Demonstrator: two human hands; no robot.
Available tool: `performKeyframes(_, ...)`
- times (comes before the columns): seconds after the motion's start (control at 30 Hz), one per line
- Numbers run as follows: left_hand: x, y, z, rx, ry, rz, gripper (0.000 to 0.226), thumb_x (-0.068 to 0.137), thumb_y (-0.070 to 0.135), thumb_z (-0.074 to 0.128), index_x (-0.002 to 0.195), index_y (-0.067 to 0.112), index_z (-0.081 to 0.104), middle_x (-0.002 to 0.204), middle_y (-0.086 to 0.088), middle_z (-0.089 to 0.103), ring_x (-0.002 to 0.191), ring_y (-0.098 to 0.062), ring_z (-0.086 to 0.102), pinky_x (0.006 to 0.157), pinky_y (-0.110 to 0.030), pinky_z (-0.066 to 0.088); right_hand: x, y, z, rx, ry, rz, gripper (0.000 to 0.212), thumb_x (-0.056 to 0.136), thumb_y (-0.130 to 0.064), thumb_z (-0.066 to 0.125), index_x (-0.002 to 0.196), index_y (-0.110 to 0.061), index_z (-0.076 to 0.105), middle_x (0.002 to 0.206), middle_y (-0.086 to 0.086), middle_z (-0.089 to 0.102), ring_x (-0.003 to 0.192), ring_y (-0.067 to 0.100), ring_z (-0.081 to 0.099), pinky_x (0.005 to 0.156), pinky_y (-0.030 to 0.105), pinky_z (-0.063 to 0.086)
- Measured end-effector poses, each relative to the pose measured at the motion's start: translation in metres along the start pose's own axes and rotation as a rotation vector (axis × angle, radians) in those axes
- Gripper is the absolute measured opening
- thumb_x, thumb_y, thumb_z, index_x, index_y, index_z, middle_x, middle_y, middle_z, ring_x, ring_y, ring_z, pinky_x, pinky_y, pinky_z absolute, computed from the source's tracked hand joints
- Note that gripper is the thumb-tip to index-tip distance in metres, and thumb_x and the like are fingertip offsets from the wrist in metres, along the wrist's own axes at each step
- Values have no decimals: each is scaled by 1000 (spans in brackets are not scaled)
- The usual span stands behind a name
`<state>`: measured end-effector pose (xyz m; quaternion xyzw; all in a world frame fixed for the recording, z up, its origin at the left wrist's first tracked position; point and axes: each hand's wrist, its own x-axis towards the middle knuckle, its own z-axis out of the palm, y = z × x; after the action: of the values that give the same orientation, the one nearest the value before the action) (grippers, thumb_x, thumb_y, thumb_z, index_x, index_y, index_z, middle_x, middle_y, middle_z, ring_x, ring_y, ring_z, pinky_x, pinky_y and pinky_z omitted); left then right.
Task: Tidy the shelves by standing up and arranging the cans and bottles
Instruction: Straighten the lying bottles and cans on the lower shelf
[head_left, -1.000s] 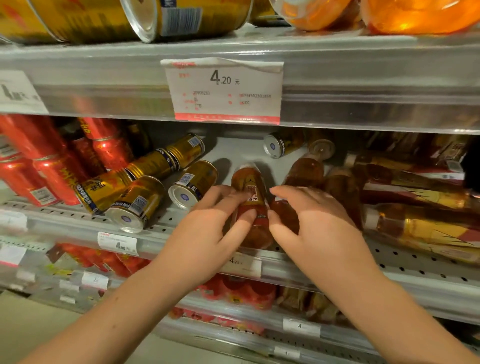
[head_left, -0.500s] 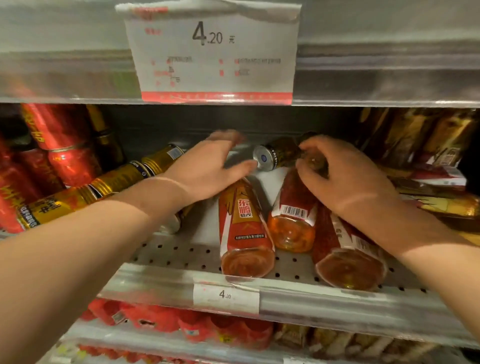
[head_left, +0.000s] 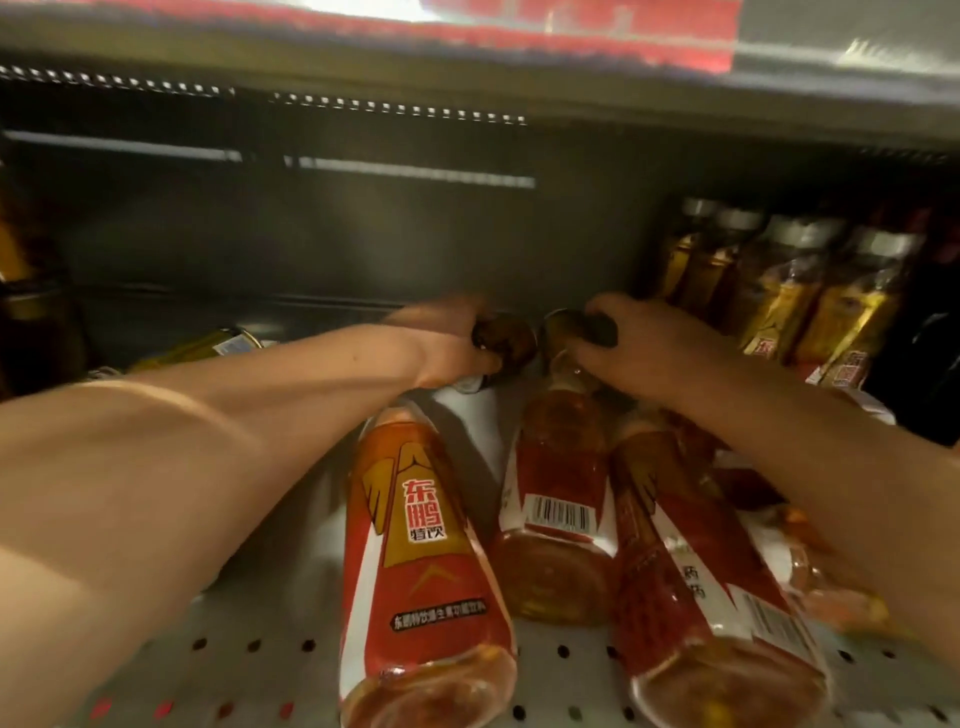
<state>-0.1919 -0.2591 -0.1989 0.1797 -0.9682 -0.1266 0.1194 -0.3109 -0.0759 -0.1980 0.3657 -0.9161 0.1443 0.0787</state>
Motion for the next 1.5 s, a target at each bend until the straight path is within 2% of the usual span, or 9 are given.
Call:
performKeyframes(0.23, -4, 7, 4, 13, -8, -30, 54, 85, 37, 77, 129, 19, 53, 98, -5, 68, 72, -18, 63, 53, -27, 48, 20, -4, 16, 96, -67, 90, 71, 84, -70, 58, 139, -29, 40, 126, 6, 60, 105, 27, 61, 70, 31, 44)
performKeyframes(0.5, -34, -16, -22, 36, 10, -62, 52, 85, 48, 75, 123, 14, 64, 107, -10, 70, 93, -25, 68, 80, -40, 59, 32, -14, 29, 192, -19, 328, 87, 87, -48, 71, 151, -10, 25, 142, 21, 49, 126, 40, 51, 96, 44, 46)
performKeyframes(0.57, -48, -32, -35, 33, -13, -63, 47, 86, 42, 74, 125, 17, 64, 107, -6, 68, 93, -23, 65, 75, -32, 56, 30, -15, 29, 218, -2, 294, 82, 85, -46, 73, 148, -12, 33, 139, 20, 51, 124, 40, 53, 98, 46, 48)
performKeyframes(0.7, -72, -69, -56, -111, -77, -80, 50, 87, 40, 75, 132, 34, 55, 111, 11, 64, 101, -9, 61, 87, -31, 52, 26, -30, 21, 314, 7, 151, 68, 82, -48, 74, 136, -17, 46, 123, 12, 60, 113, 35, 59, 89, 39, 48)
performKeyframes(0.83, -91, -100, -68, -146, -35, -145, 59, 82, 42, 79, 135, 36, 53, 108, 19, 57, 95, -1, 57, 75, -18, 43, 14, -72, 9, 430, -18, -66, 54, 77, -48, 78, 121, -27, 53, 103, -4, 59, 95, 19, 60, 80, 36, 49)
performKeyframes(0.97, -103, -122, -74, -185, -92, -223, 72, 81, 40, 81, 143, 42, 44, 131, 6, 56, 112, -13, 60, 99, -36, 51, -1, -118, 10, 509, -117, -203, 41, 75, -42, 78, 108, -28, 57, 92, -4, 62, 80, 11, 62, 70, 32, 51)
performKeyframes(1.13, -111, -135, -81, -183, -118, -245, 72, 82, 44, 80, 144, 44, 43, 134, 7, 57, 119, -16, 59, 107, -43, 48, -10, -136, 15, 515, -138, -220, 67, 80, -42, 77, 138, -29, 46, 113, -7, 51, 92, 10, 54, 66, 25, 43)
performKeyframes(1.23, -114, -140, -84, -147, -129, -245, 69, 79, 53, 79, 139, 45, 46, 128, 9, 60, 113, -14, 60, 103, -41, 50, -12, -135, 18, 504, -147, -202, 64, 79, -43, 76, 135, -31, 48, 112, -8, 52, 84, 3, 50, 61, 23, 40)
performKeyframes(1.5, -119, -147, -92, -11, -183, -219, 68, 83, 52, 75, 142, 45, 42, 130, 10, 59, 116, -14, 57, 103, -36, 44, -14, -144, 17, 528, -150, -178, 70, 80, -42, 78, 141, -30, 45, 114, -10, 48, 99, 12, 51, 61, 19, 38)
